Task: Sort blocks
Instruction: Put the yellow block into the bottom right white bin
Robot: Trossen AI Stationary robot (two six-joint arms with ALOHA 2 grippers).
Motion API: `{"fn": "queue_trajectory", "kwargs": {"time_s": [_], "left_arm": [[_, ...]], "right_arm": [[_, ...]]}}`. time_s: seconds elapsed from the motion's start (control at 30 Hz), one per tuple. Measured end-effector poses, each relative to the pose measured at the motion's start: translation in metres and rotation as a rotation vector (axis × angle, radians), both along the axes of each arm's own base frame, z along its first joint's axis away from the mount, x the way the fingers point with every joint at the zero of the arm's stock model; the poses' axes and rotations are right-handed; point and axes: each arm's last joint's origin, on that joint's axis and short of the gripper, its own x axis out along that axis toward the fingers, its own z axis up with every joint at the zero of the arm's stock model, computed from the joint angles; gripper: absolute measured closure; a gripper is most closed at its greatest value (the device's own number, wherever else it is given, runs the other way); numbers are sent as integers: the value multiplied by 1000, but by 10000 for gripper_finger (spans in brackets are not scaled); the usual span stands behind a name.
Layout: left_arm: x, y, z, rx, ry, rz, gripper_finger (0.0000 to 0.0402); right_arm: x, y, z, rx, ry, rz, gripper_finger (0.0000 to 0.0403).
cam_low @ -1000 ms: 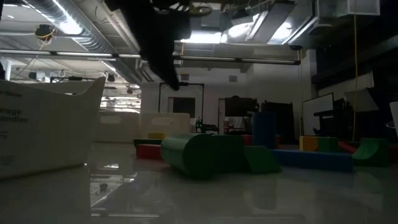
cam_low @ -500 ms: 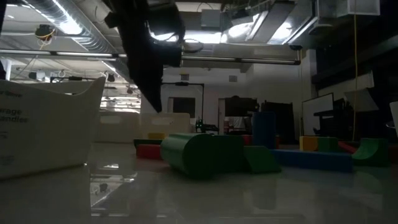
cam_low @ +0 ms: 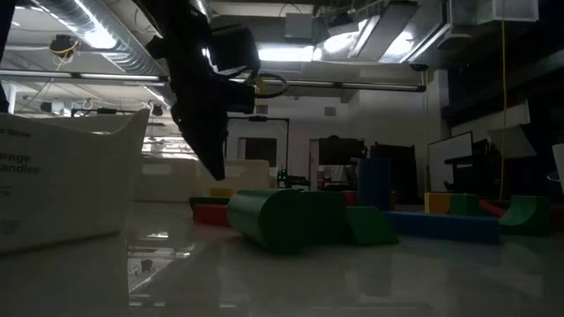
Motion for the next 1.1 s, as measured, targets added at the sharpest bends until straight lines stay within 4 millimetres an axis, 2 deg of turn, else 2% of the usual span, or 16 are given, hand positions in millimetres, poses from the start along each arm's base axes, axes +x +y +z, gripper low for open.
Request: {"fn": "queue_trajectory", "kwargs": {"time_s": [0.53,1.1], "left_arm": [[8,1,-15,-10,18,-8,257],[8,-2,-17,-27,22,-4,257]], "right_arm": [[1,0,0,-10,-14,3,276],[2,1,0,1,-27,2,276]]}}
